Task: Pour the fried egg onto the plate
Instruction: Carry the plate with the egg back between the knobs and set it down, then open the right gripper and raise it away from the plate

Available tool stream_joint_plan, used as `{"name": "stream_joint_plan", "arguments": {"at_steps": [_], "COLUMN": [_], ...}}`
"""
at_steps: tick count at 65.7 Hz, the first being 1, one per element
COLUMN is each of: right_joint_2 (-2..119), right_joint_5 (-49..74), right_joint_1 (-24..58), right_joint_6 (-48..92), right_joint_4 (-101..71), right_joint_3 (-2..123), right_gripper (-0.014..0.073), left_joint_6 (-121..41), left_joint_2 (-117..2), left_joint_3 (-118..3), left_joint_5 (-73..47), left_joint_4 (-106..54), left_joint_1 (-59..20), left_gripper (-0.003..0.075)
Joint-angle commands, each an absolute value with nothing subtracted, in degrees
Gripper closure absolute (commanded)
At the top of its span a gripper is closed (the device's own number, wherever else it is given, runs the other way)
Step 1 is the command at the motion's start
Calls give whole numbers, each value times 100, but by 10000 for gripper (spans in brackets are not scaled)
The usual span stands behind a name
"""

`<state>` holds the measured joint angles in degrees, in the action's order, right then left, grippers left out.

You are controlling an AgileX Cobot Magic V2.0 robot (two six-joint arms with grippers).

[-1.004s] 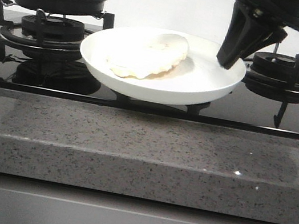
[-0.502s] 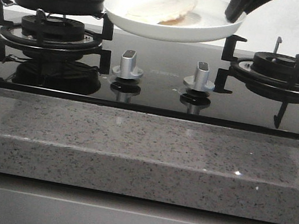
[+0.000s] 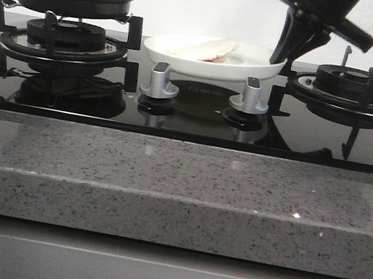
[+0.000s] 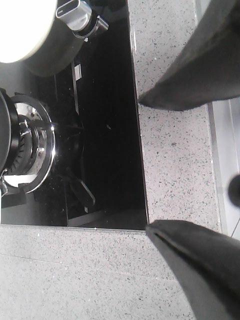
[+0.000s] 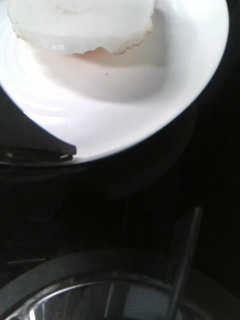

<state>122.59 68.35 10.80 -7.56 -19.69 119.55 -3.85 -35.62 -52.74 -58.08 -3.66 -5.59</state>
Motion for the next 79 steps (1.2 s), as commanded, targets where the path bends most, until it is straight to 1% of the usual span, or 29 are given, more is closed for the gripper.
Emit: {"name": "stream_joint_plan", "arguments": {"at_steps": [1,7,11,17,20,24,27,30,45,54,61,65,71,79], "right_joint_2": [11967,11989,11989,11989,11989,11989,11989,11983,11696,11208,10753,10378,9725,8549], "right_joint_5": [6625,6647,6651,6644,6638,6589,6540,6530,6913,7162,7110,6942,6361,5461], "right_joint_1": [1049,1049,1049,1049,1049,1042,1042,1042,1042,1179,1318,1403,1470,1470], "right_joint_6": [-756,-756,-749,-744,-737,-737,-737,-737,-578,-285,-285,-285,-285,-181], "right_joint_4": [-2255,-2255,-2255,-2255,-2255,-2255,-2255,-2255,-2218,-1846,-1508,-1420,-1425,-1462], "right_joint_3": [12177,12177,12177,12177,12177,12177,12177,12186,12307,12299,12107,11780,11012,9559], "right_gripper": [660,654,617,494,405,318,274,250,251,251,251,251,251,251], "left_joint_6": [-342,-342,-342,-342,-342,-342,-342,-342,-342,-342,-342,-342,-342,-342], "left_joint_2": [-3572,-3572,-3572,-3572,-3572,-3572,-3572,-3572,-3572,-3572,-3572,-3572,-3572,-3572], "left_joint_3": [-5405,-5405,-5405,-5405,-5405,-5405,-5405,-5405,-5405,-5405,-5405,-5405,-5405,-5405], "left_joint_5": [-5389,-5389,-5389,-5389,-5389,-5389,-5389,-5389,-5389,-5389,-5389,-5389,-5389,-5389], "left_joint_4": [-376,-376,-376,-376,-376,-376,-376,-376,-376,-376,-376,-376,-376,-376], "left_joint_1": [-605,-605,-605,-605,-605,-605,-605,-605,-605,-605,-605,-605,-605,-605], "left_gripper": [262,262,262,262,262,262,262,262,262,262,262,262,262,262]}}
